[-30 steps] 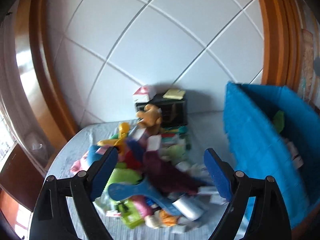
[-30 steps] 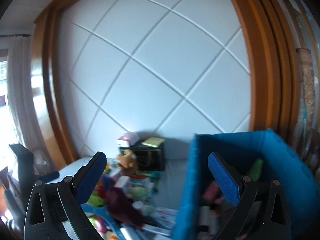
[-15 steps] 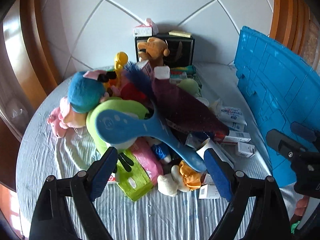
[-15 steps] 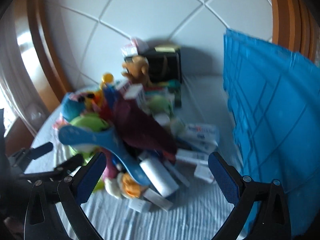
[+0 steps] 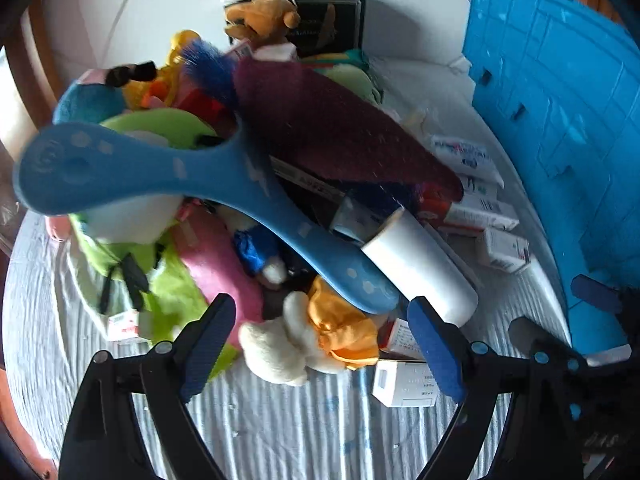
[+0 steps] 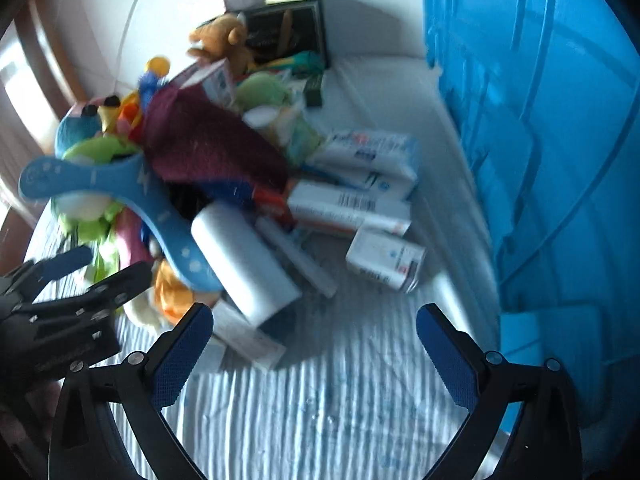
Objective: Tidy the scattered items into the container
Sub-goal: 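Grasp a white medicine box with the left gripper while the right grasps a leaflet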
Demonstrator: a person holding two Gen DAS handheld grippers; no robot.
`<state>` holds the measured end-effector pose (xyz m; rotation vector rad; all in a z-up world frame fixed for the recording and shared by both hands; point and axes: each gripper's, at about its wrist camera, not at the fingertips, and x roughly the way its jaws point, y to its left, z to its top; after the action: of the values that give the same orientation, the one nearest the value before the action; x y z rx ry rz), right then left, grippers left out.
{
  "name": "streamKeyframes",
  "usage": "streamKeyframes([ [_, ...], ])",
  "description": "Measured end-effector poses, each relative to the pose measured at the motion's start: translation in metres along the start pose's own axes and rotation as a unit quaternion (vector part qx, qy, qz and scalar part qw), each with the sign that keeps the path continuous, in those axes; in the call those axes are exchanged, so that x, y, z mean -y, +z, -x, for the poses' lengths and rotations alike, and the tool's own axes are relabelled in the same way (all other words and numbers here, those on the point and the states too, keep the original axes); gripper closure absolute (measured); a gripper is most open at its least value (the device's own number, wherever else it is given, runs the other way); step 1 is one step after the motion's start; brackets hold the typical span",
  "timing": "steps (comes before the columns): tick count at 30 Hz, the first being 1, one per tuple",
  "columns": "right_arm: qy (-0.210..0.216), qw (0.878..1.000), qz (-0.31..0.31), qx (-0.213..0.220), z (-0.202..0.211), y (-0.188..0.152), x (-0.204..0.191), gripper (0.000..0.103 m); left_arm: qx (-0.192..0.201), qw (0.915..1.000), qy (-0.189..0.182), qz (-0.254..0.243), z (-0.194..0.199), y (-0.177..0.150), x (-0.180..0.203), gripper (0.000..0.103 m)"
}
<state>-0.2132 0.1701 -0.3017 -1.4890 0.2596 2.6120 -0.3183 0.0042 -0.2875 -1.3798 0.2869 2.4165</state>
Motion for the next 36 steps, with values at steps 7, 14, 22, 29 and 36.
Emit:
streamKeyframes([
  [7, -0.003, 1.000, 0.002, -0.031, -0.009, -0.021, -0.001, 0.019, -0.044, 0.9989, 0.002, -0.014, -0.019, -0.033, 0.005, 0.038],
  [14, 0.023, 0.997, 0.011, -0.067, -0.025, -0.043, -0.018, 0.049, -0.063, 0.9973, 0.035, 0.013, -0.023, -0.069, -0.020, 0.038],
  [22, 0.024, 0.997, 0.011, -0.078, -0.025, -0.061, -0.018, 0.052, -0.046, 0.9986, -0.023, 0.012, 0.004, -0.083, -0.008, 0.038],
  [29, 0.018, 0.998, -0.008, -0.065, -0.016, -0.070, 0.002, 0.053, -0.053, 0.9977, -0.041, -0.012, 0.004, -0.096, 0.024, 0.038],
  [36, 0.056, 0.997, 0.017, -0.046, -0.020, -0.065, -0.012, 0.055, -0.053, 0.9978, -0.012, 0.036, -0.015, -0.100, -0.004, 0.055],
])
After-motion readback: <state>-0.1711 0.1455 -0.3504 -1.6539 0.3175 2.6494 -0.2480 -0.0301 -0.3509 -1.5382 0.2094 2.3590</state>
